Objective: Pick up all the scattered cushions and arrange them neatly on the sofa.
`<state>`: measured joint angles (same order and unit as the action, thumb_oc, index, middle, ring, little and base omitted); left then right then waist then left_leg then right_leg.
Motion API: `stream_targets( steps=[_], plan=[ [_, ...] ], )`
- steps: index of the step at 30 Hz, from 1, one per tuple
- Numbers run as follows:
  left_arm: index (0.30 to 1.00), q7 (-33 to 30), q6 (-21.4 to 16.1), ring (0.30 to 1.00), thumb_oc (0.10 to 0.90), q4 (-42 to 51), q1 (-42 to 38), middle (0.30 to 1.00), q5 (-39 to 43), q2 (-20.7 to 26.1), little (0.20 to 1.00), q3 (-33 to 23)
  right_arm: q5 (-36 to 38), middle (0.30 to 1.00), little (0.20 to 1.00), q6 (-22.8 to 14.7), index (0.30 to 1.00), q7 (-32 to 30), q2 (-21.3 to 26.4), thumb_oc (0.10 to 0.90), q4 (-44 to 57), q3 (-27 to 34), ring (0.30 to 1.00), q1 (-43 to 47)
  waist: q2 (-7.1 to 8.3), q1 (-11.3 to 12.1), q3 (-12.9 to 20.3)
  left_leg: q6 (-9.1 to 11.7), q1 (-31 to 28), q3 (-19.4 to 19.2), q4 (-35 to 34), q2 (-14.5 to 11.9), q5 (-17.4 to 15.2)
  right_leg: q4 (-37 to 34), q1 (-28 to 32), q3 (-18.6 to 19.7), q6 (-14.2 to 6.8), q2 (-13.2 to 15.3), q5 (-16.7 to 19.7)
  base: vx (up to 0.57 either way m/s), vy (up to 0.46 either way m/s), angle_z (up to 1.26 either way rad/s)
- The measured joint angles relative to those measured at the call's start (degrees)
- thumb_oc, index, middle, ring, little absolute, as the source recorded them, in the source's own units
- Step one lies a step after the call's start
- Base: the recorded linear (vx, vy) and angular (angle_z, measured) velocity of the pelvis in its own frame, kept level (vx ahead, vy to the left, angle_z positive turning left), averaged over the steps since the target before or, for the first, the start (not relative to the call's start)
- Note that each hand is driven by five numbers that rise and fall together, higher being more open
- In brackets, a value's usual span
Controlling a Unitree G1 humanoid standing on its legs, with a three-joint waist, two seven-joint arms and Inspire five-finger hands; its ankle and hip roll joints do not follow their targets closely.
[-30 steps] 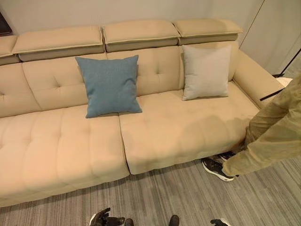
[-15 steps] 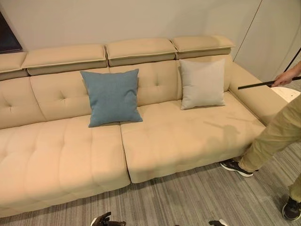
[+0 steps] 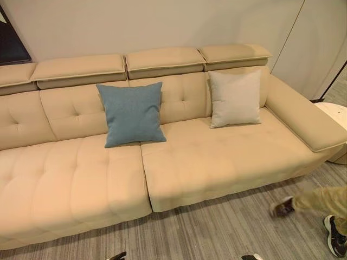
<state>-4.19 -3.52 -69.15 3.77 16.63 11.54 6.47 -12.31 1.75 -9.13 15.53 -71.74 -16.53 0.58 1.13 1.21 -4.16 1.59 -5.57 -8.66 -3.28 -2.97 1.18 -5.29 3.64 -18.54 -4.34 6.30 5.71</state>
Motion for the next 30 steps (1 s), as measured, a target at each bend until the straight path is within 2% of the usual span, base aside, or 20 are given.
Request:
stream_targets(
  steps=[5, 12, 13, 14, 15, 16, 17, 18, 19, 20, 22, 23, 24, 26, 27, 28, 30],
  plan=[
    [0.900, 0.0, 0.0, 0.900, 0.800, 0.0, -0.1, 0.900, 0.0, 0.1, 0.900, 0.0, 0.0, 0.900, 0.900, 0.0, 0.900, 0.0, -0.1, 0.800, 0.0, 0.0, 0.900, 0.0, 0.25, 0.1, -0.2, 0.0, 0.0, 0.0, 0.0, 0.0, 0.0, 0.0, 0.0, 0.0, 0.0, 0.0, 0.0, 0.00, 0.007, 0.00],
    [0.900, 0.0, 0.0, 0.900, 0.800, 0.0, -0.4, 0.900, 0.0, 0.5, 0.900, -0.6, 0.0, 0.900, 0.900, 0.0, 0.900, 0.1, -0.5, 0.800, 0.0, -0.1, 0.900, 0.1, 1.39, 1.1, -1.0, 0.1, 0.3, 0.3, -0.1, 0.2, -0.1, 0.2, 0.2, -0.2, 0.0, 0.3, 0.1, -0.05, 0.108, 0.02],
    [0.900, 0.2, 0.0, 0.900, 0.800, -0.5, -0.8, 0.900, 0.1, 0.5, 0.900, -1.3, 0.0, 0.900, 0.900, 0.2, 0.900, 0.0, -0.9, 0.800, -0.2, -0.6, 0.900, 0.2, 2.03, 1.3, -1.4, -0.4, 0.8, 1.5, 0.2, 1.0, -0.9, 1.3, -0.1, -1.3, -0.3, 1.3, 0.2, -0.12, 0.208, 0.37],
    [0.900, 0.0, 0.0, 0.900, 0.800, -1.4, -2.5, 0.900, 0.1, 0.3, 0.900, -1.6, 0.0, 0.900, 0.900, 0.6, 0.900, 0.0, 0.2, 0.800, -0.5, -1.0, 0.900, 1.0, 1.44, 1.1, -2.7, -1.1, 0.9, 5.4, 0.9, 1.6, -0.7, 5.7, -0.7, -1.6, -1.0, 2.0, -2.2, -0.04, -0.011, 0.41],
    [0.900, -0.1, 0.0, 0.900, 0.800, -1.4, -2.6, 0.900, 0.1, 0.4, 0.900, -1.7, -0.1, 0.900, 0.900, 0.6, 0.900, 0.0, 0.2, 0.800, -0.6, -1.1, 0.900, 1.1, 1.63, 1.1, -2.8, -1.2, 0.9, 5.7, 0.8, 1.7, -0.8, 6.2, -0.8, -1.7, -1.1, 2.2, -2.5, -0.03, -0.017, 0.63],
    [0.900, -0.2, -0.2, 0.900, 0.800, -1.7, -3.2, 0.900, 0.2, 0.8, 0.900, -1.7, -0.2, 0.900, 0.900, 0.6, 0.900, 0.2, -0.2, 0.800, -1.2, -1.0, 0.900, 1.9, 2.11, 1.6, -3.4, -1.6, 1.0, 7.7, 0.8, 2.1, -0.5, 10.0, -1.5, -0.4, -1.3, 3.1, -4.8, -0.06, -0.036, 0.57],
    [0.900, -0.2, -0.2, 0.900, 0.800, -1.7, -3.8, 0.900, 0.2, 1.1, 0.900, -1.7, -0.1, 0.900, 0.900, 0.5, 0.900, 0.2, -0.6, 0.800, -1.2, -1.1, 0.900, 1.9, 2.59, 1.2, -3.5, -1.6, 1.6, 9.0, 1.1, 2.4, -0.5, 11.4, -1.9, 2.1, -1.5, 3.3, -6.0, -0.04, -0.061, 1.01],
    [0.900, -0.2, -0.2, 0.900, 0.800, -2.0, -4.2, 0.900, 0.2, 1.5, 0.900, -1.7, -0.1, 0.900, 0.900, 0.2, 0.900, 0.2, -1.5, 0.800, -1.4, -0.9, 0.900, 2.2, 3.79, 1.4, -3.5, -2.2, 2.7, 11.8, 0.7, 3.2, 0.6, 14.1, -2.8, 6.3, -2.0, 3.7, -8.1, -0.04, -0.062, 0.97],
    [0.900, -0.3, -0.2, 0.900, 0.800, -2.0, -4.7, 0.900, 0.2, 1.4, 0.900, -1.6, 0.1, 0.900, 0.900, 0.2, 0.900, 0.2, -1.7, 0.800, -1.7, -1.0, 0.900, 2.8, 3.60, 1.2, -3.7, -2.3, 3.1, 14.2, 0.7, 3.1, 1.3, 16.0, -4.2, 9.0, -1.9, 3.1, -9.9, -0.02, -0.080, 1.70],
    [0.900, -0.4, -0.1, 0.900, 0.800, -2.5, -6.9, 0.900, 0.2, 1.5, 0.900, -1.5, 0.1, 0.900, 0.900, 0.1, 0.900, 0.1, -1.7, 0.800, -2.0, -1.6, 0.900, 3.2, 2.70, -0.5, -4.1, -1.7, 5.6, 19.2, 1.2, 1.9, 2.4, 15.3, -4.7, 18.6, -0.8, -1.4, -13.3, -0.04, -0.084, 1.73],
    [0.900, -0.4, -0.4, 0.900, 0.800, -2.3, -7.1, 0.900, 0.2, 1.5, 0.900, -1.0, 0.2, 0.900, 0.900, 0.2, 0.900, 0.2, -2.1, 0.800, -2.6, -2.4, 0.900, 4.4, 3.22, 0.7, -4.6, -0.7, 7.1, 23.0, 0.8, 2.7, 4.2, 12.4, -4.9, 21.8, -1.1, -3.7, -13.3, -0.05, -0.149, 1.68],
    [0.900, -0.6, -0.3, 0.900, 0.800, -2.8, -8.0, 0.900, 0.2, 1.4, 0.900, -0.2, 0.3, 0.900, 0.900, 0.0, 0.900, 0.1, -2.0, 0.800, -3.5, -3.0, 0.900, 4.7, 2.53, -0.3, -4.6, 0.3, 9.0, 27.8, 1.6, 3.3, 4.7, 11.5, -4.0, 25.2, 1.6, -6.0, -11.6, 0.00, -0.229, 1.78],
    [0.900, -0.6, -0.4, 0.900, 0.800, -2.4, -8.5, 0.900, 0.2, 0.9, 0.900, 0.3, 0.4, 0.900, 0.900, 0.2, 0.900, 0.2, -1.7, 0.800, -3.9, -3.3, 0.900, 5.1, 1.74, 0.2, -5.0, 1.6, 9.4, 30.4, 0.8, 2.9, 5.5, 9.8, -2.9, 23.1, 2.6, -6.3, -10.8, 0.00, -0.246, 1.58],
    [0.900, -0.6, -0.4, 0.900, 0.800, -2.3, -6.4, 0.900, 0.3, 0.5, 0.900, 0.0, 0.4, 0.900, 0.900, 0.2, 0.900, 0.2, -1.8, 0.800, -4.0, -3.5, 0.900, 7.8, -0.12, 2.6, -5.4, 2.3, 10.3, 29.6, 0.7, 1.2, 5.2, 9.6, -3.1, 20.9, 3.7, -8.0, -10.0, -0.02, -0.270, 0.41],
    [0.900, -0.7, -0.2, 0.900, 0.800, -2.3, -6.0, 0.900, 0.5, 0.4, 0.900, -0.3, 0.4, 0.900, 0.900, -0.1, 0.900, 0.1, -1.7, 0.800, -3.6, -3.7, 0.900, 8.1, -0.36, 2.4, -5.3, 2.9, 10.8, 29.6, 1.0, 1.1, 5.1, 9.1, -3.4, 20.3, 4.3, -8.0, -9.5, -0.04, -0.251, 0.46],
    [0.900, -1.3, -0.1, 0.900, 0.800, -2.3, -5.1, 0.900, 1.1, 0.4, 0.900, -0.3, 0.4, 0.900, 0.900, -0.6, 0.900, 0.1, -1.6, 0.800, -2.7, -4.5, 0.900, 9.0, -1.23, 2.8, -5.1, 3.6, 12.6, 29.7, 1.9, 0.0, 5.6, 9.2, -3.3, 18.4, 4.4, -9.5, -9.7, -0.08, -0.232, 0.73],
    [0.900, -1.3, -0.3, 0.900, 0.800, -2.3, -5.0, 0.900, 2.1, 0.7, 0.900, 0.2, 0.4, 0.900, 0.900, -0.8, 0.900, 0.2, -1.4, 0.800, -1.7, -5.5, 0.900, 9.4, -1.29, 3.7, -5.2, 5.3, 15.2, 32.1, 3.5, -0.5, 6.3, 8.5, -3.3, 15.1, 5.3, -11.1, -9.9, -0.12, -0.187, 0.96]
  ],
)
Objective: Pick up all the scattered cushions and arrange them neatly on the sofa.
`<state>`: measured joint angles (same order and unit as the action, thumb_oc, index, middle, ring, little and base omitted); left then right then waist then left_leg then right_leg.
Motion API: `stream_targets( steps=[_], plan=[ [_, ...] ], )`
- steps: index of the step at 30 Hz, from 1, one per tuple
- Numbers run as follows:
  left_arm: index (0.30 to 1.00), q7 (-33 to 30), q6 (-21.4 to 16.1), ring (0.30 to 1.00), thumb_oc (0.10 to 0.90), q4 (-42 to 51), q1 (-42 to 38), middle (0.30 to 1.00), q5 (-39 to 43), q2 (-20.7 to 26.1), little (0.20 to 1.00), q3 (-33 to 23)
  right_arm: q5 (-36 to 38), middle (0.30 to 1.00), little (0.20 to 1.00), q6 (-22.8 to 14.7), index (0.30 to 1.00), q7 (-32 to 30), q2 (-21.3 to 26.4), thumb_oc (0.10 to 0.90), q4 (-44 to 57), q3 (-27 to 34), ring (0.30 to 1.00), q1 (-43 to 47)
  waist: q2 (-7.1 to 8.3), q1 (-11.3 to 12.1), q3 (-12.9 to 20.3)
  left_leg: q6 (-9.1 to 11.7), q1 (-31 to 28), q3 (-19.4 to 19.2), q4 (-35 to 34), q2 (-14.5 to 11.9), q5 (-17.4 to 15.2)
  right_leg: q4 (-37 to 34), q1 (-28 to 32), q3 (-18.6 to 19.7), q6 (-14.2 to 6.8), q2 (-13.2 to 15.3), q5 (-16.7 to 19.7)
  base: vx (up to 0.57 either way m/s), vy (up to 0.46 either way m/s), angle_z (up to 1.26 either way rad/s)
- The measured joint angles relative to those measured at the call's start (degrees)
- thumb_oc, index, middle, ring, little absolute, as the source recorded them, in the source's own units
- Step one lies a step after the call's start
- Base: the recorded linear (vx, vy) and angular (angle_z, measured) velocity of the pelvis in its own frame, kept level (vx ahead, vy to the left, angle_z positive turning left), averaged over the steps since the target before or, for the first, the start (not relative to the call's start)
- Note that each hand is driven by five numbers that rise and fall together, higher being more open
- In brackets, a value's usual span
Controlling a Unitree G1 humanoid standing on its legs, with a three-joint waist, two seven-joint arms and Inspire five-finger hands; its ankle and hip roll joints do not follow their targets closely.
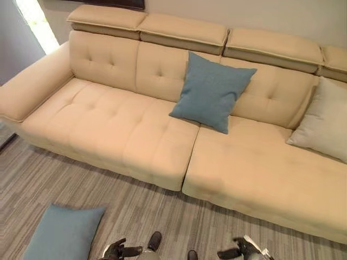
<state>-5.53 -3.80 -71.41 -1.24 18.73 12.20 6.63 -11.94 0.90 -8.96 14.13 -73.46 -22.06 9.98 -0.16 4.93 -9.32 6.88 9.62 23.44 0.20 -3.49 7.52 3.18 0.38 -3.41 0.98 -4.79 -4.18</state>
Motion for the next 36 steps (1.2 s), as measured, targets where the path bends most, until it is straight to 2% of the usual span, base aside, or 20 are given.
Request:
stream_targets(
  steps=[3, 4, 5, 7, 8, 10, 11, 13, 14, 17, 19, 21, 23, 24, 27, 28, 30, 31, 33, 36],
  plan=[
    [0.900, -0.1, 0.1, 0.900, 0.800, 0.2, -1.4, 0.900, 1.7, 0.1, 0.900, 0.1, 0.0, 0.900, 0.900, -0.3, 0.900, -0.4, 0.6, 0.800, -0.1, -1.9, 0.900, -0.5, 1.20, 0.4, -0.5, 2.1, 3.5, -0.5, 2.0, 0.6, 0.6, -0.6, 0.1, -6.3, 2.0, 0.1, -0.1, -0.20, -0.118, 1.23],
    [0.900, -0.3, 0.0, 0.900, 0.800, 0.0, -1.8, 0.900, 2.1, 0.1, 0.900, 0.1, 0.0, 0.900, 0.900, -0.2, 0.900, -0.6, 1.5, 0.800, -0.1, -3.5, 0.900, -1.3, 1.22, 0.5, -0.8, 1.7, 6.1, -4.0, 3.1, 0.6, -0.9, -1.9, 1.3, -10.8, 2.5, 0.1, 0.2, -0.10, -0.081, 1.81],
    [0.900, -0.2, -0.7, 0.900, 0.800, 0.1, -3.0, 0.900, 2.1, 1.2, 0.900, 0.0, 0.0, 0.900, 0.900, 0.0, 0.900, -0.7, 1.3, 0.800, -0.1, -3.3, 0.900, -2.7, 3.49, 0.1, -1.3, -2.6, 7.0, -12.7, 2.4, -0.2, -5.6, -2.4, 1.1, -14.2, 3.0, 2.0, 0.0, -0.11, -0.075, 1.84],
    [0.900, -0.3, -1.0, 0.900, 0.800, 0.2, -3.4, 0.900, 2.3, 2.8, 0.900, -1.2, 0.0, 0.900, 0.900, 0.9, 0.900, -0.6, 0.8, 0.800, -0.4, -3.2, 0.900, -2.5, 7.49, 0.5, -2.0, -2.7, 7.0, -21.9, 4.1, 0.3, -6.6, -2.9, 0.8, -16.6, 2.8, 5.8, 0.3, -0.11, -0.050, 1.11],
    [0.900, -0.4, -0.9, 0.900, 0.800, -0.6, -3.3, 0.900, 2.3, 3.2, 0.900, -1.2, 0.0, 0.900, 0.900, 0.9, 0.900, -1.1, 1.4, 0.800, -0.3, -3.2, 0.900, -2.5, 7.80, 0.0, -2.2, -3.4, 6.8, -26.4, 6.5, 0.1, -7.2, -3.6, 1.5, -18.5, 2.6, 6.8, 0.4, -0.12, -0.051, 1.01],
    [0.900, -0.3, -0.7, 0.900, 0.800, -1.9, -2.3, 0.900, 2.0, 2.9, 0.900, -0.6, 0.0, 0.900, 0.900, 0.9, 0.900, -1.4, 2.5, 0.800, -0.4, -1.5, 0.900, -2.6, 6.01, -1.4, -2.0, -4.0, 4.1, -29.5, 8.3, -0.3, -7.1, -2.5, 2.0, -20.7, 1.3, 7.4, -0.4, -0.04, -0.053, 1.07],
    [0.900, -0.2, -0.5, 0.900, 0.800, -2.4, -2.3, 0.900, 1.1, 1.9, 0.900, -0.3, 0.1, 0.900, 0.900, 0.8, 0.900, -1.5, 3.7, 0.800, 0.0, -1.4, 0.900, -3.0, 3.13, -2.8, -2.1, -7.1, 3.7, -34.0, 9.6, -1.2, -4.9, -0.1, 2.8, -24.4, -0.6, 6.5, -2.0, 0.04, -0.009, 1.36],
    [0.900, 0.0, -0.4, 0.900, 0.800, -1.1, -3.4, 0.900, 0.2, 1.9, 0.900, 0.2, 0.3, 0.900, 0.900, 1.1, 0.900, -1.3, 2.5, 0.800, -0.9, -1.1, 0.900, -3.8, 3.14, -3.0, -2.7, -8.2, 3.9, -32.2, 8.7, -0.5, -2.9, 4.3, 0.9, -25.6, -0.5, 8.1, -5.5, 0.06, 0.056, 1.48],
    [0.900, 0.2, -0.3, 0.900, 0.800, 1.5, -3.0, 0.900, -0.8, 3.2, 0.900, 0.0, 0.5, 0.900, 0.900, 0.9, 0.900, -1.2, 0.7, 0.800, -2.2, -1.0, 0.900, -3.4, 4.27, -2.8, -2.3, -7.8, 3.5, -31.2, 5.5, 0.8, -3.3, 1.4, 0.4, -22.4, -2.1, 8.0, -4.4, 0.09, 0.093, 1.19],
    [0.900, 0.2, 0.4, 0.900, 0.800, 1.6, -2.6, 0.900, -0.9, 3.5, 0.900, -0.1, 0.8, 0.900, 0.900, 0.3, 0.900, -1.2, -0.9, 0.800, -2.0, -0.4, 0.900, -2.0, 5.97, -2.1, -2.0, -7.8, 2.0, -33.6, 2.2, 1.5, -3.5, 0.9, 1.2, -23.2, -1.9, 9.0, -3.8, 0.08, 0.125, 0.62],
    [0.900, 0.9, 0.5, 0.900, 0.800, 1.4, -0.7, 0.900, -1.0, 4.6, 0.900, -0.7, 0.5, 0.900, 0.900, 0.0, 0.900, -1.2, -2.0, 0.800, -0.7, -1.2, 0.900, -0.4, 8.50, -0.6, -1.3, -8.8, 0.5, -32.8, 2.5, 3.9, -4.1, 3.6, 3.3, -25.2, -4.2, 11.3, -4.5, 0.11, 0.196, 0.40],
    [0.900, 1.2, 0.6, 0.900, 0.800, 1.1, -0.7, 0.900, -1.3, 4.4, 0.900, -0.5, -0.1, 0.900, 0.900, 0.0, 0.900, -1.2, -1.8, 0.800, -0.1, -1.2, 0.900, -0.8, 8.54, -1.0, -1.4, -9.8, -1.0, -31.3, 2.0, 4.0, -3.5, 8.3, 2.9, -26.2, -4.4, 12.8, -5.7, 0.08, 0.069, 0.47],
    [0.900, 1.3, 0.7, 0.900, 0.800, 0.4, -1.4, 0.900, -2.1, 4.3, 0.900, -0.3, -0.4, 0.900, 0.900, -0.2, 0.900, -1.2, -1.7, 0.800, 0.7, -1.1, 0.900, -1.1, 7.94, -1.3, -2.1, -11.0, -3.7, -28.2, 1.1, 4.8, -3.7, 20.0, 0.8, -25.1, -4.5, 15.2, -6.7, 0.03, -0.004, 0.82],
    [0.900, 1.3, 1.0, 0.900, 0.800, 0.3, -2.4, 0.900, -2.1, 4.5, 0.900, -0.1, -0.4, 0.900, 0.900, -0.3, 0.900, -1.2, -1.8, 0.800, 1.9, -1.1, 0.900, -2.5, 7.55, -2.2, -2.3, -11.4, -4.3, -23.8, 0.5, 5.8, -3.2, 23.4, -1.5, -20.5, -5.5, 15.2, -9.6, 0.11, -0.021, 1.45],
    [0.900, 1.2, 0.4, 0.900, 0.800, 0.6, -5.0, 0.900, -2.1, 4.7, 0.900, 0.1, 0.1, 0.900, 0.900, -0.6, 0.900, -1.2, -2.2, 0.800, 2.4, -1.1, 0.900, -2.3, 7.54, -4.2, -2.4, -10.6, -3.0, -15.0, -0.9, 7.6, -2.1, 16.1, -7.0, 0.9, -6.0, 7.3, -10.2, 0.12, -0.067, 1.58],
    [0.900, 1.2, 0.4, 0.900, 0.800, 0.5, -5.4, 0.900, -2.0, 4.5, 0.900, 0.1, 0.1, 0.900, 0.900, -0.7, 0.900, -1.2, -2.2, 0.800, 2.5, -1.1, 0.900, -1.8, 7.38, -4.6, -2.5, -10.4, -3.1, -14.5, -1.1, 7.8, -1.8, 14.9, -8.2, 2.8, -5.7, 7.0, -9.9, 0.04, -0.084, 1.01],
    [0.900, 1.3, 0.4, 0.900, 0.800, -0.1, -5.1, 0.900, -2.0, 4.7, 0.900, 0.0, 0.1, 0.900, 0.900, -0.8, 0.900, -1.2, -2.2, 0.800, 2.3, -1.4, 0.900, -0.6, 6.94, -3.8, -2.7, -9.8, -3.5, -11.3, -1.5, 8.7, -1.2, 12.6, -11.1, 3.0, -4.2, 6.5, -7.7, 0.02, -0.068, 0.91],
    [0.900, 2.4, 0.4, 0.900, 0.800, 0.6, -5.0, 0.900, -2.0, 5.5, 0.900, 0.2, 0.9, 0.900, 0.900, -0.8, 0.900, -1.2, -2.0, 0.800, 2.2, -1.1, 0.900, -0.4, 6.71, -4.4, -2.9, -9.5, -3.3, -9.4, -1.8, 8.6, -1.3, 10.7, -11.9, 2.7, -3.7, 6.0, -4.2, 0.02, -0.142, 1.12],
    [0.900, 1.0, 0.6, 0.900, 0.800, 0.2, -4.6, 0.900, -2.0, 6.2, 0.900, 0.0, 0.9, 0.900, 0.900, -0.2, 0.900, -1.2, -1.8, 0.800, 1.6, -1.2, 0.900, 0.8, 6.26, -2.5, -3.0, -7.9, -3.3, -9.0, -1.5, 7.9, -2.2, 9.2, -10.9, 0.3, -2.6, 6.1, 0.1, 0.04, -0.216, 0.57],
    [0.900, -0.3, 1.0, 0.900, 0.800, 0.0, -3.6, 0.900, -2.0, 6.3, 0.900, -0.1, 0.9, 0.900, 0.900, -0.3, 0.900, -1.0, -1.8, 0.800, 1.7, -1.6, 0.900, 1.3, 4.53, -2.8, -3.0, -5.5, -2.2, -8.9, -1.9, 5.4, -2.9, 3.0, -7.3, -3.9, -0.5, 4.6, 2.3, 0.03, -0.165, 0.54]
  ],
)
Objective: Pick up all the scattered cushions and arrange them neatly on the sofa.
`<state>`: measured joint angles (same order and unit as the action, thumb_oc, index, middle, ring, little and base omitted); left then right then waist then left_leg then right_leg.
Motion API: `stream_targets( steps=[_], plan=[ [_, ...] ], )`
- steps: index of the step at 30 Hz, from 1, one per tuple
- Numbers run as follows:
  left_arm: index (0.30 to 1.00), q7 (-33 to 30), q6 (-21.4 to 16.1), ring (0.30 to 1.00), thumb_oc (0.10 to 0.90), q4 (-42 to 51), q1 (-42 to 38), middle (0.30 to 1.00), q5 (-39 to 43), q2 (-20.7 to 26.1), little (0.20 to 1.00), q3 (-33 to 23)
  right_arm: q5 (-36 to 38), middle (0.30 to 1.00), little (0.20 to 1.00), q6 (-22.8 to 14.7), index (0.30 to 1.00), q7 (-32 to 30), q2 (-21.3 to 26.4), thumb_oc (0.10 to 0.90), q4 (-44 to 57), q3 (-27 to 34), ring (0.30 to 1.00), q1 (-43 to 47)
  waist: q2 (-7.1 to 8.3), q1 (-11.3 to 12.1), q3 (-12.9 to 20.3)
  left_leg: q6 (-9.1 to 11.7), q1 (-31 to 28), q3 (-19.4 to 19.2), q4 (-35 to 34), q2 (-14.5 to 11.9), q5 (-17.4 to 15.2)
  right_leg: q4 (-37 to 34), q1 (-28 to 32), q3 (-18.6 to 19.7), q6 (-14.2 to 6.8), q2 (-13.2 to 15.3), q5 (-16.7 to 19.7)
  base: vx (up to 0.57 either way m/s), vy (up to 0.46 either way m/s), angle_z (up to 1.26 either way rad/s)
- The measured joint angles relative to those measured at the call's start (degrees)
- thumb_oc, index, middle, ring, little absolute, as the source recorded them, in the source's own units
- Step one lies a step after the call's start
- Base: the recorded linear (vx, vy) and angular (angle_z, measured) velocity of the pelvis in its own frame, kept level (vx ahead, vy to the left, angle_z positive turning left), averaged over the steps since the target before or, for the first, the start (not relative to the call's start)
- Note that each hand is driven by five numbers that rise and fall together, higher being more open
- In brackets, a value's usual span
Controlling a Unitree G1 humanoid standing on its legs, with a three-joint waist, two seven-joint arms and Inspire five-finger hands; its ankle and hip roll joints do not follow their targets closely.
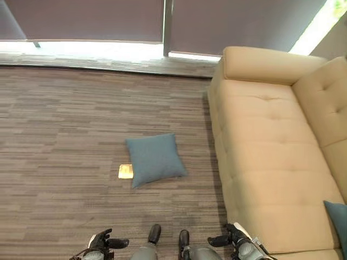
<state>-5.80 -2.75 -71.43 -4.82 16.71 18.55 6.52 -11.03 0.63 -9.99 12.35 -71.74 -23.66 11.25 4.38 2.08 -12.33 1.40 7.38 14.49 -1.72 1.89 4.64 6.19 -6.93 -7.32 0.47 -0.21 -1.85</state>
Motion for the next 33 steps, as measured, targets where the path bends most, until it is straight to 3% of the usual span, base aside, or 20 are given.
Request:
stream_targets(
  steps=[2, 4, 7, 8, 9, 11, 12, 15, 17, 19, 23, 24, 26, 30, 31, 33],
  plan=[
    [0.900, 0.0, 0.0, 0.900, 0.800, -0.3, 0.8, 0.900, 0.0, -0.4, 0.900, 0.0, 0.0, 0.900, 0.900, 0.1, 0.900, -0.2, 0.1, 0.800, 0.1, -0.6, 0.900, 0.2, 0.83, 0.0, 0.1, 1.6, 0.3, -0.3, 1.5, -1.2, 0.3, -1.7, 1.6, -1.5, 0.4, -1.4, -0.3, 0.00, -0.153, 0.47],
    [0.900, 0.0, -0.1, 0.900, 0.800, -0.6, 0.7, 0.900, 0.0, -1.1, 0.900, 0.0, 0.0, 0.900, 0.900, 0.1, 0.900, -0.2, 0.4, 0.800, 0.0, -0.7, 0.900, 0.6, 1.45, -0.8, 0.1, 2.0, 2.3, -0.3, 3.8, -0.8, 0.5, -2.3, 1.7, -2.6, 0.4, -1.5, -0.5, -0.02, -0.123, 0.45],
    [0.900, -0.1, -0.3, 0.900, 0.800, -0.9, -0.4, 0.900, 0.1, -3.2, 0.900, 0.0, 0.0, 0.900, 0.900, 0.6, 0.900, -0.4, 0.9, 0.800, -0.1, -0.6, 0.900, 0.0, 2.19, -1.8, -0.1, 5.6, 4.1, -2.3, 5.2, 0.4, 2.9, -4.2, 3.9, -5.8, 0.7, -0.5, -0.3, 0.01, -0.020, 0.82],
    [0.900, -0.2, -0.5, 0.900, 0.800, 0.0, -0.6, 0.900, 0.2, -3.7, 0.900, 0.0, 0.0, 0.900, 0.900, 1.2, 0.900, -0.3, 0.7, 0.800, -1.2, -0.7, 0.900, -0.9, 3.26, -2.4, -0.2, 3.8, 4.0, -14.1, 6.2, -1.1, -0.5, -6.6, 5.8, -7.8, 3.3, 0.5, 0.2, 0.08, 0.011, 1.04],
    [0.900, -0.4, -0.4, 0.900, 0.800, -0.5, -0.1, 0.900, 0.2, -3.0, 0.900, -0.8, 0.0, 0.900, 0.900, 1.2, 0.900, -0.4, 0.6, 0.800, -1.1, -0.6, 0.900, -0.8, 3.54, -3.0, -0.1, 1.3, 3.6, -26.4, 7.6, -5.4, -2.4, -8.6, 7.1, -8.6, 3.7, 0.2, 0.4, 0.11, 0.013, 0.70],
    [0.900, -1.2, -0.1, 0.900, 0.800, -0.5, 0.0, 0.900, 0.0, -2.5, 0.900, -0.9, 0.0, 0.900, 0.900, 1.2, 0.900, -0.4, 0.6, 0.800, -1.2, -0.4, 0.900, -0.7, 3.18, -3.4, -0.1, 1.1, 1.0, -27.5, 7.1, -7.9, -2.9, -8.6, 7.3, -7.9, 2.5, -0.1, 0.7, 0.18, 0.042, 0.09],
    [0.900, -1.2, 0.2, 0.900, 0.800, -0.4, 0.1, 0.900, 0.0, -2.5, 0.900, -0.9, 0.0, 0.900, 0.900, 1.2, 0.900, -0.4, 0.5, 0.800, -1.3, -0.4, 0.900, -0.7, 3.12, -3.6, -0.1, 1.1, 0.1, -27.4, 6.2, -7.9, -2.9, -8.6, 7.4, -7.7, 2.3, 0.0, 0.7, 0.19, 0.067, -0.20],
    [0.900, -1.0, 0.6, 0.900, 0.800, -0.4, 0.3, 0.900, -1.1, -2.9, 0.900, -0.9, -0.2, 0.900, 0.900, 1.3, 0.900, -0.3, 0.4, 0.800, -1.6, -0.4, 0.900, -0.6, 3.06, -4.3, -0.1, 0.9, -1.3, -26.2, 3.8, -7.5, -2.7, -8.3, 8.0, -7.0, 1.3, -0.1, 0.4, 0.17, 0.104, -0.23],
    [0.900, -1.0, 0.6, 0.900, 0.800, -0.4, 0.1, 0.900, -1.2, -2.8, 0.900, -0.9, -0.2, 0.900, 0.900, 1.3, 0.900, -0.3, -0.1, 0.800, -1.6, -0.4, 0.900, -1.2, 4.00, -4.4, 0.4, 1.0, -2.6, -26.3, 3.3, -6.8, -2.9, -7.3, 7.8, -6.3, 0.4, 0.5, -0.2, 0.16, 0.200, -0.19],
    [0.900, -0.9, 0.6, 0.900, 0.800, -0.4, -0.5, 0.900, -1.3, -2.8, 0.900, -0.7, -0.2, 0.900, 0.900, 1.3, 0.900, -0.2, -0.2, 0.800, -1.6, -0.4, 0.900, -2.6, 4.80, -4.4, 0.9, -0.4, -3.3, -26.8, 3.4, -5.5, -3.7, -3.8, 6.7, -6.0, -1.3, 2.3, -1.7, 0.12, 0.196, -0.10],
    [0.900, -0.7, 0.6, 0.900, 0.800, 0.0, -1.0, 0.900, -2.3, -1.9, 0.900, -1.0, -0.2, 0.900, 0.900, 1.6, 0.900, -0.3, 0.1, 0.800, -1.0, 0.6, 0.900, -2.4, 4.43, -4.4, 0.8, -2.8, -5.2, -27.3, 3.6, -3.1, -5.4, 10.7, 1.2, -4.0, -4.6, 6.2, -5.4, 0.09, 0.132, -0.11],
    [0.900, -0.7, 0.6, 0.900, 0.800, 0.0, -1.4, 0.900, -2.4, -1.3, 0.900, -0.9, -0.3, 0.900, 0.900, 1.8, 0.900, -0.2, 0.2, 0.800, -1.0, 0.6, 0.900, -1.8, 3.70, -4.6, 0.3, -3.4, -5.9, -27.5, 3.6, -2.9, -5.8, 18.2, -2.1, -2.8, -5.5, 7.5, -6.2, 0.17, 0.094, 0.02],
    [0.900, -0.9, 0.6, 0.900, 0.800, 0.0, -1.8, 0.900, -2.7, -0.6, 0.900, -1.1, -0.2, 0.900, 0.900, 1.8, 0.900, -0.4, 0.7, 0.800, 0.1, 0.5, 0.900, -2.0, 3.36, -4.6, 0.1, -4.4, -7.1, -27.2, 3.8, -2.4, -6.4, 22.5, -4.2, -1.9, -6.2, 8.3, -7.3, 0.20, 0.040, 0.03],
    [0.900, -1.2, 0.6, 0.900, 0.800, -0.1, 0.4, 0.900, -2.8, 0.4, 0.900, -1.1, -1.3, 0.900, 0.900, 1.8, 0.900, -0.5, 1.0, 0.800, 1.2, 0.5, 0.900, -1.8, 3.58, -4.3, 0.4, -4.5, -11.0, -28.6, 2.1, -1.6, -7.2, 18.3, -6.1, -5.5, -6.0, 11.1, -6.9, 0.22, -0.028, -0.12],
    [0.900, -1.2, 0.7, 0.900, 0.800, -0.5, 1.4, 0.900, -2.6, 0.3, 0.900, -1.4, -1.5, 0.900, 0.900, 1.8, 0.900, -0.3, 1.4, 0.800, 1.2, 0.5, 0.900, -1.7, 3.60, -4.3, 0.5, -3.7, -12.0, -29.2, 0.6, -1.6, -7.5, 12.1, -7.1, -6.7, -7.1, 10.9, -5.1, 0.24, -0.034, -0.31],
    [0.900, -1.2, 0.9, 0.900, 0.800, -0.6, 2.2, 0.900, -2.5, 0.6, 0.900, -2.3, -1.5, 0.900, 0.900, 1.8, 0.900, -0.3, 1.3, 0.800, 2.1, 0.8, 0.900, -1.9, 3.73, -4.6, 0.6, -3.8, -12.5, -29.5, -0.1, -1.5, -7.8, 7.6, -8.6, -6.5, -7.8, 10.6, -2.0, 0.22, -0.066, -0.20]
  ],
)
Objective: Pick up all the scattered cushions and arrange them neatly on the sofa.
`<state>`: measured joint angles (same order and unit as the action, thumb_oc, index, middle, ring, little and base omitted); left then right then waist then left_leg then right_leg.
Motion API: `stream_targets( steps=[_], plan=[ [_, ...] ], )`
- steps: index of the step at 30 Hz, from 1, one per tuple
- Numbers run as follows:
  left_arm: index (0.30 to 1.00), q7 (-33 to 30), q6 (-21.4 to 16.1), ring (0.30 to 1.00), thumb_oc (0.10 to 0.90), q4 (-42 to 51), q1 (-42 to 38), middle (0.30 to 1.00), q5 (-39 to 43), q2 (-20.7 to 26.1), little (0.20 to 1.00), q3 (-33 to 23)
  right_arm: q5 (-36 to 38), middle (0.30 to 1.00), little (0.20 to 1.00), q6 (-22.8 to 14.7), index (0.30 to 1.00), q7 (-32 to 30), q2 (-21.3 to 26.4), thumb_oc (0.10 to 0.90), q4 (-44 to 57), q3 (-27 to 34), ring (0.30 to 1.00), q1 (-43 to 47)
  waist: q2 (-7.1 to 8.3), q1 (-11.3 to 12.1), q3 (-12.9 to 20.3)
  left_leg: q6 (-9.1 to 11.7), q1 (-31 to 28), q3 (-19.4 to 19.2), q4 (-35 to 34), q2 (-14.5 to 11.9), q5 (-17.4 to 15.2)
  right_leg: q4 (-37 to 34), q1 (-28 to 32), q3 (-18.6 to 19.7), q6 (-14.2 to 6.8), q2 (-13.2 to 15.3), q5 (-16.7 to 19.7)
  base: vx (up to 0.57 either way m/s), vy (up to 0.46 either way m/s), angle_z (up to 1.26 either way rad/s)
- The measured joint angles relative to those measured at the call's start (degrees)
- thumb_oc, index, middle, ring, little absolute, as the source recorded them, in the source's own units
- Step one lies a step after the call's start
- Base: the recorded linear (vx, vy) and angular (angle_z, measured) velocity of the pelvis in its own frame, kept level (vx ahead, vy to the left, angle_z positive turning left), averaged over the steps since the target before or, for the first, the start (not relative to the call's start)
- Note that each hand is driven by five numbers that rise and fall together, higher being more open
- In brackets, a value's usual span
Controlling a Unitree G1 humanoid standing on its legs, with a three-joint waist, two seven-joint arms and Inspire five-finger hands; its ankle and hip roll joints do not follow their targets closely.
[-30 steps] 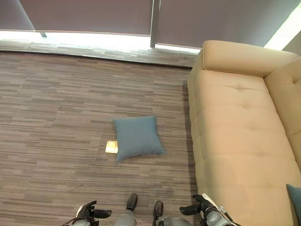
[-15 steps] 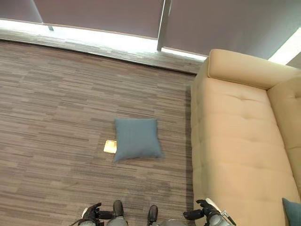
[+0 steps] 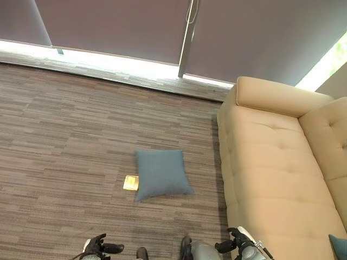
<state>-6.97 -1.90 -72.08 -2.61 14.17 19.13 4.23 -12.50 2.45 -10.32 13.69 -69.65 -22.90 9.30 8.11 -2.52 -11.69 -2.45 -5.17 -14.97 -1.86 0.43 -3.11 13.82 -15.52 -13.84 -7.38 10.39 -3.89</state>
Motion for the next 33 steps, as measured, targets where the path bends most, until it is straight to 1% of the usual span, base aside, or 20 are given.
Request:
stream_targets(
  steps=[2, 3, 4, 6, 7, 8, 10, 12, 13, 14, 17, 20, 22, 24, 25, 26, 28, 30, 31, 33],
  plan=[
    [0.900, 0.0, 0.4, 0.900, 0.800, -1.2, -0.1, 0.900, 0.1, -0.8, 0.900, 0.0, 0.0, 0.900, 0.900, 0.0, 0.900, 0.2, 0.1, 0.800, 0.4, 1.0, 0.900, -0.6, 0.24, -1.1, 0.2, 0.9, -0.8, 0.4, -0.8, 0.1, 0.2, -4.6, -1.3, -0.2, 0.7, -0.5, 3.9, 0.23, -0.113, 0.20],
    [0.900, 0.2, 0.4, 0.900, 0.800, -1.5, 0.0, 0.900, 0.2, -1.8, 0.900, 0.1, 0.0, 0.900, 0.900, 0.0, 0.900, 0.2, 0.1, 0.800, 0.3, 1.0, 0.900, -2.0, 0.08, -1.8, 0.5, 2.1, -2.1, 2.2, -0.9, -0.2, -0.3, -6.1, 0.3, 0.5, 2.2, -1.2, 8.4, 0.26, -0.126, 0.53],
    [0.900, 0.2, 0.4, 0.900, 0.800, -1.5, 0.1, 0.900, 0.2, -2.6, 0.900, 0.1, 0.0, 0.900, 0.900, 0.2, 0.900, 0.3, 0.1, 0.800, 0.2, 1.0, 0.900, -3.2, -0.57, -1.8, 0.8, 2.7, -2.6, 3.2, -0.6, -0.9, -0.8, -6.7, 1.5, 1.3, 3.6, -2.3, 10.4, 0.25, -0.133, 0.57],
    [0.900, 0.5, 0.3, 0.900, 0.800, -1.6, 0.3, 0.900, 0.2, -4.2, 0.900, 0.1, 0.0, 0.900, 0.900, 0.6, 0.900, 0.3, 0.4, 0.800, -0.5, 1.1, 0.900, -4.8, -2.70, -1.3, 2.0, 3.7, -2.4, 5.2, 1.7, -3.6, -1.3, -8.5, 3.8, 0.6, 5.8, -5.0, 10.4, 0.24, -0.184, 0.19],
    [0.900, 0.5, 0.4, 0.900, 0.800, -1.7, 0.3, 0.900, 0.2, -4.4, 0.900, 0.1, 0.0, 0.900, 0.900, 0.6, 0.900, 0.4, 0.3, 0.800, -0.9, 0.9, 0.900, -4.7, -2.81, -1.2, 2.0, 3.9, -2.2, 5.6, 3.6, -4.0, -1.3, -9.4, 5.0, 0.0, 7.0, -5.4, 10.8, 0.14, -0.207, 0.03],
    [0.900, 0.5, 0.4, 0.900, 0.800, -2.1, 0.6, 0.900, 0.2, -4.6, 0.900, 0.0, 0.0, 0.900, 0.900, 0.5, 0.900, 0.4, 0.2, 0.800, -0.9, 1.1, 0.900, -4.3, -2.68, -1.4, 2.4, 4.8, -0.2, 7.0, 9.4, -5.2, -1.6, -11.2, 7.1, -0.2, 6.7, -6.1, 9.8, 0.09, -0.191, 0.08],
    [0.900, 0.4, 0.3, 0.900, 0.800, -1.9, 0.3, 0.900, 0.3, -4.7, 0.900, 0.0, 0.1, 0.900, 0.900, 0.4, 0.900, 0.4, 0.1, 0.800, -1.4, 0.9, 0.900, -4.8, -1.29, -1.0, 3.4, 7.3, 6.5, 7.8, 23.6, -5.7, -1.8, -13.7, 8.8, -0.1, 8.1, -6.2, 9.7, 0.07, -0.125, -0.08],
    [0.900, 0.1, 0.1, 0.900, 0.800, -1.0, -0.9, 0.900, 0.4, -5.2, 0.900, -0.2, 0.3, 0.900, 0.900, 0.4, 0.900, 0.1, 0.8, 0.800, -2.1, 0.9, 0.900, -4.1, -1.45, 0.0, 3.7, 11.2, 13.4, 11.9, 38.1, -7.4, 0.0, -15.4, 11.4, 0.4, 11.3, -8.5, 8.0, 0.16, -0.098, -0.14],
    [0.900, 0.4, -0.3, 0.900, 0.800, -0.6, -1.3, 0.900, 0.4, -5.1, 0.900, 0.1, 0.5, 0.900, 0.900, 0.5, 0.900, 0.2, 0.7, 0.800, -2.1, 0.8, 0.900, -4.0, -1.14, 0.1, 3.8, 10.0, 14.6, 12.0, 37.8, -7.3, -1.1, -16.0, 12.4, 0.3, 11.6, -8.5, 8.0, 0.19, 0.008, 0.02],
    [0.900, 0.4, -0.3, 0.900, 0.800, 0.4, -2.2, 0.900, 0.4, -5.1, 0.900, 0.3, 0.6, 0.900, 0.900, 0.4, 0.900, 0.2, 0.7, 0.800, -2.1, 0.8, 0.900, -3.7, 0.01, -0.2, 3.3, 9.0, 15.2, 10.6, 32.1, -7.3, -1.5, -17.2, 13.3, 0.2, 12.1, -8.6, 7.6, 0.19, 0.040, 0.03],
    [0.900, 0.5, -0.3, 0.900, 0.800, 0.6, -2.9, 0.900, 0.4, -5.3, 0.900, 0.3, 0.7, 0.900, 0.900, 0.5, 0.900, 0.1, 0.6, 0.800, -2.1, 0.9, 0.900, -3.6, 1.38, -0.9, 2.8, 9.5, 15.1, 7.5, 14.5, -8.3, 0.7, -19.3, 14.8, -0.9, 11.8, -8.7, 7.6, 0.18, 0.087, 0.14],
    [0.900, 0.5, -0.3, 0.900, 0.800, 0.7, -3.0, 0.900, 0.4, -5.3, 0.900, 0.3, 0.7, 0.900, 0.900, 0.6, 0.900, 0.1, 0.8, 0.800, -2.7, 0.9, 0.900, -4.4, 0.64, -1.5, 2.2, 10.4, 16.3, 5.8, 8.5, -10.0, 5.7, -19.1, 16.9, -2.1, 11.2, -9.3, 6.8, 0.14, 0.108, 0.09],
    [0.900, 0.5, -0.3, 0.900, 0.800, 0.7, -2.8, 0.900, 0.4, -5.3, 0.900, 0.6, 0.7, 0.900, 0.900, 0.5, 0.900, 0.1, 1.0, 0.800, -3.3, 0.9, 0.900, -4.7, -0.30, -1.4, 1.8, 10.0, 16.2, 5.8, 9.1, -10.1, 7.4, -19.1, 18.2, -1.9, 10.3, -9.5, 6.3, 0.13, 0.155, -0.15],
    [0.900, 0.4, -0.2, 0.900, 0.800, 0.5, -2.3, 0.900, 0.3, -5.8, 0.900, 1.6, 0.6, 0.900, 0.900, 0.5, 0.900, 0.1, 1.5, 0.800, -3.7, 1.0, 0.900, -4.7, -2.62, -1.6, 2.2, 9.3, 13.5, 6.3, 7.5, -8.8, 8.3, -18.2, 19.2, -0.6, 8.2, -9.7, 5.2, 0.16, 0.227, -0.33],
    [0.900, 0.4, -0.3, 0.900, 0.800, 0.1, -1.3, 0.900, 0.3, -6.1, 0.900, 1.9, 0.5, 0.900, 0.900, 0.5, 0.900, 0.0, 1.7, 0.800, -4.0, 1.1, 0.900, -4.8, -3.65, -1.5, 2.3, 7.0, 11.9, 6.4, 6.2, -8.5, 8.1, -17.3, 19.4, 0.2, 7.2, -9.9, 4.4, 0.15, 0.245, -0.17],
    [0.900, 0.2, -0.1, 0.900, 0.800, 0.0, -1.4, 0.900, 0.3, -5.8, 0.900, 2.0, 0.5, 0.900, 0.900, 0.3, 0.900, 0.2, 0.9, 0.800, -4.0, 1.3, 0.900, -5.0, -2.90, -1.8, 2.3, 5.5, 10.6, 6.2, 4.9, -6.6, 8.2, -14.2, 18.5, 0.2, 5.7, -7.5, 3.0, 0.14, 0.244, -0.03],
    [0.900, 0.2, -0.2, 0.900, 0.800, 0.1, -1.8, 0.900, 0.2, -5.5, 0.900, 2.0, 0.5, 0.900, 0.900, 0.2, 0.900, 0.2, 0.0, 0.800, -4.1, 1.4, 0.900, -5.1, -2.38, -1.7, 2.4, 3.9, 9.8, 6.0, 4.4, -4.4, 7.1, -11.9, 18.1, 0.3, 4.6, -5.2, 1.4, 0.12, 0.251, 0.09],
    [0.900, 0.3, -0.2, 0.900, 0.800, 0.2, -1.3, 0.900, -0.4, -4.9, 0.900, 2.0, 0.5, 0.900, 0.900, 0.5, 0.900, 0.1, -0.3, 0.800, -3.8, 2.2, 0.900, -4.8, -1.98, -1.6, 2.3, 1.9, 8.1, 4.7, 4.3, -2.2, 5.7, -4.3, 15.7, 1.0, 2.4, -1.9, -1.4, 0.07, 0.290, -0.09],
    [0.900, 0.2, -0.1, 0.900, 0.800, 0.2, -1.2, 0.900, -0.9, -3.4, 0.900, 1.9, 0.2, 0.900, 0.900, 0.4, 0.900, 0.1, -0.2, 0.800, -3.7, 2.2, 0.900, -3.7, -0.93, -1.4, 2.2, 0.5, 6.6, 4.5, 4.3, -0.5, 4.8, 5.1, 12.2, 2.0, 2.2, 0.6, -3.3, 0.03, 0.206, -0.14],
    [0.900, 0.2, -0.2, 0.900, 0.800, 0.2, -1.9, 0.900, -0.8, -1.8, 0.900, 1.9, 0.2, 0.900, 0.900, 0.6, 0.900, 0.1, -0.6, 0.800, -3.7, 1.0, 0.900, -2.0, 0.07, -1.2, 1.4, -0.3, 6.3, 4.2, 4.8, 0.3, 4.1, 12.5, 9.2, 3.5, 2.2, 2.2, -3.3, 0.06, 0.136, 0.00]
  ],
)
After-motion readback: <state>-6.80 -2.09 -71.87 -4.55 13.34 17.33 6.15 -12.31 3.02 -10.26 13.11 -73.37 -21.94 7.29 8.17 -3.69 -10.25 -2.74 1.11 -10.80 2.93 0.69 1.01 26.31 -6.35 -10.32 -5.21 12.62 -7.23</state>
